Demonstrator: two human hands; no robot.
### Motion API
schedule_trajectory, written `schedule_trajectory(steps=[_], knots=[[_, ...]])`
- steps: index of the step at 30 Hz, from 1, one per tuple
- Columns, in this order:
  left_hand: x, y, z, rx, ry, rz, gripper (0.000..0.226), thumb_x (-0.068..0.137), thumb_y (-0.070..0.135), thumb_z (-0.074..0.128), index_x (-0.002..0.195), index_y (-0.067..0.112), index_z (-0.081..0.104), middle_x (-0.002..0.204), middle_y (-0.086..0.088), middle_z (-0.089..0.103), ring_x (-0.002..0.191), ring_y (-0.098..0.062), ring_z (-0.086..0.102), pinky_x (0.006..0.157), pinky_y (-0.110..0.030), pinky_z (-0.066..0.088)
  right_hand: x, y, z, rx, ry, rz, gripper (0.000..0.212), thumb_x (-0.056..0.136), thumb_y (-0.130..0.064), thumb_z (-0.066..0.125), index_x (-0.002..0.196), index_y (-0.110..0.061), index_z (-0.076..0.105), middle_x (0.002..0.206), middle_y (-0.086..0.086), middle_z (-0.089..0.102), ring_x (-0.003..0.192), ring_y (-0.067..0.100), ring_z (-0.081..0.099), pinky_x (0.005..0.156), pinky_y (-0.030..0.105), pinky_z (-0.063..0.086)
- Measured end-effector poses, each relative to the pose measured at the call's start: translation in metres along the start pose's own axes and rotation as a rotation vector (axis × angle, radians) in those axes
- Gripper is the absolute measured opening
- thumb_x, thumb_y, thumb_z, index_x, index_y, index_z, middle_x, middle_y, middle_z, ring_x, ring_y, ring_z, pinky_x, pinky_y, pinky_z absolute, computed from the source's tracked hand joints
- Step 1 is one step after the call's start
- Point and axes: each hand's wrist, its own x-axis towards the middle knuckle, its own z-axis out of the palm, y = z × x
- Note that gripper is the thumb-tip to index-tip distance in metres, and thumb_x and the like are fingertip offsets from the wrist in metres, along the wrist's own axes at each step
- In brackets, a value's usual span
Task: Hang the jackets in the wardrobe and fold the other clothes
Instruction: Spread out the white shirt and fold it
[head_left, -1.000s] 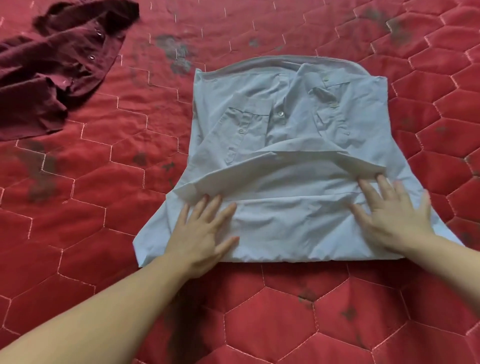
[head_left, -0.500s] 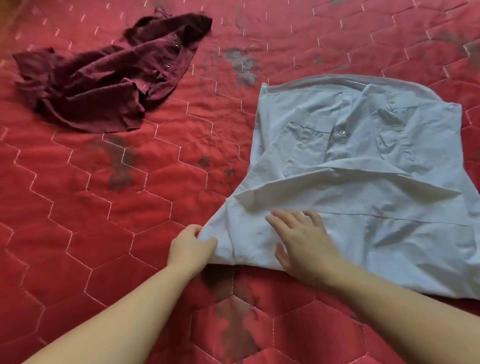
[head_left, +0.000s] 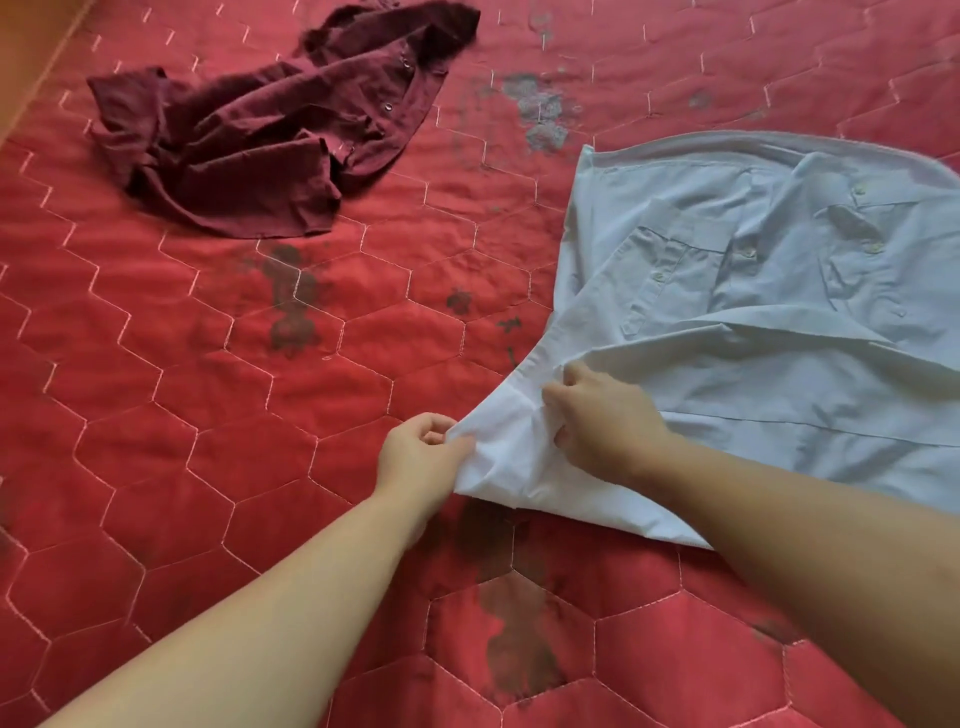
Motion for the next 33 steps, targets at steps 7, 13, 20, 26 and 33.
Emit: schedule_trajectory(steps=[7,13,20,26,33], knots=[[-0.011,0.038,0.040,-0.238,-0.103,0.030,0.007,0.081,0.013,0.070,0.084,0.020,0.069,0.075,-0.005,0.068,0.067,-0.018,0.063,0.061,-0.034,0.051,-0.062,0.023,-0.022,-0.077,0.177,-0.256,0.021,0.058,-0.036,0.066,0.070,-0.018,0.065,0.101,-0.001,0.064,0.105,0.025,0.059,0.102,0.048,0.026],[-0.022,0.051,0.115,-0.039,-0.606,0.061,0.033,0.092,0.031,0.062,0.123,0.020,0.061,0.114,-0.008,0.069,0.100,-0.015,0.067,0.096,-0.037,0.052,-0.097,0.051,-0.010,-0.032,0.219,-0.133,0.019,0.068,-0.033,0.057,0.063,-0.015,0.062,0.056,-0.005,0.056,0.068,0.022,0.060,0.095,0.042,0.035],[-0.018,0.039,0.127,-0.054,-0.824,-0.145,0.046,0.095,0.059,0.040,0.108,0.024,0.068,0.115,-0.013,0.069,0.113,-0.026,0.063,0.108,-0.043,0.040,-0.110,0.053,-0.015,0.082,0.450,-0.277,0.020,0.070,-0.019,0.069,0.057,-0.017,0.053,0.058,-0.005,0.058,0.072,0.015,0.054,0.078,0.036,0.043],[-0.013,0.038,0.105,-0.206,-0.682,-0.140,0.063,0.098,0.058,0.033,0.120,0.009,0.065,0.115,-0.014,0.069,0.107,-0.023,0.066,0.097,-0.035,0.050,-0.068,0.032,-0.030,0.207,0.481,-0.202,0.030,0.079,-0.032,0.075,0.063,-0.011,0.061,0.049,0.005,0.057,0.044,0.032,0.055,0.045,0.033,0.045],[-0.017,0.006,0.099,-0.120,-0.134,0.260,0.020,0.093,0.037,0.058,0.083,0.023,0.069,0.079,0.007,0.072,0.077,-0.012,0.066,0.068,-0.025,0.051,0.018,0.031,-0.031,0.236,0.210,0.085,0.030,0.094,-0.048,0.051,0.103,-0.020,0.059,0.103,0.002,0.062,0.097,0.026,0.059,0.078,0.035,0.040]])
